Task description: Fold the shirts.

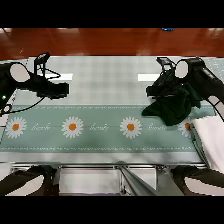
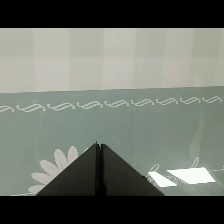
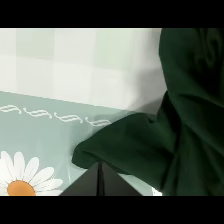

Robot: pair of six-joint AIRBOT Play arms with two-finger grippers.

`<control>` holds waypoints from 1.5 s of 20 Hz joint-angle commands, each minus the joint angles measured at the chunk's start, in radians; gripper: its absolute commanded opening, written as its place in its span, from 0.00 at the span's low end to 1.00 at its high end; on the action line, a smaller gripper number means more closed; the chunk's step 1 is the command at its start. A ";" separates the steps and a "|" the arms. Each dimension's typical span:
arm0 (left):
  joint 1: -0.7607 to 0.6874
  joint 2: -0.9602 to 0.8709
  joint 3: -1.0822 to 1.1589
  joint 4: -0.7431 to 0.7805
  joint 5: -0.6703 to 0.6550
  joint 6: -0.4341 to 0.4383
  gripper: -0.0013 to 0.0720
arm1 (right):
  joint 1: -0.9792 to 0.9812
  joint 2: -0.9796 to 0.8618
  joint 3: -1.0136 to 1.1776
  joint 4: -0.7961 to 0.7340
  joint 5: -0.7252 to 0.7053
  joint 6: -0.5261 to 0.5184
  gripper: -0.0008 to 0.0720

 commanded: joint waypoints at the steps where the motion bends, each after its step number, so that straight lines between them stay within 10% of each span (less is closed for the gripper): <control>1: 0.000 -0.002 0.000 0.000 0.000 0.001 0.04 | 0.001 0.000 0.001 0.000 0.000 0.000 0.05; 15: 0.000 -0.004 0.000 0.000 0.000 0.001 0.04 | 0.001 0.000 0.001 0.000 -0.006 0.000 0.05; 19: 0.000 -0.004 0.000 0.010 0.060 0.020 0.04 | 0.001 0.001 0.004 -0.018 -0.232 0.000 0.05; 20: 0.003 -0.004 0.001 0.041 0.080 0.023 0.08 | -0.002 0.001 0.018 -0.035 -0.257 0.000 0.08; 21: 0.012 -0.004 0.003 0.093 0.081 0.022 0.20 | -0.013 0.002 0.048 -0.080 -0.248 0.002 0.36; 22: 0.028 -0.002 0.003 0.154 0.061 0.015 0.56 | -0.029 0.005 0.082 -0.128 -0.221 0.009 0.58; 23: 0.053 -0.002 0.004 0.206 0.025 0.007 0.71 | -0.051 0.015 0.119 -0.200 -0.172 0.026 0.59; 30: 0.176 0.181 -0.208 0.034 0.203 -0.030 0.71 | -0.308 0.045 -0.013 -0.193 -0.186 0.039 0.59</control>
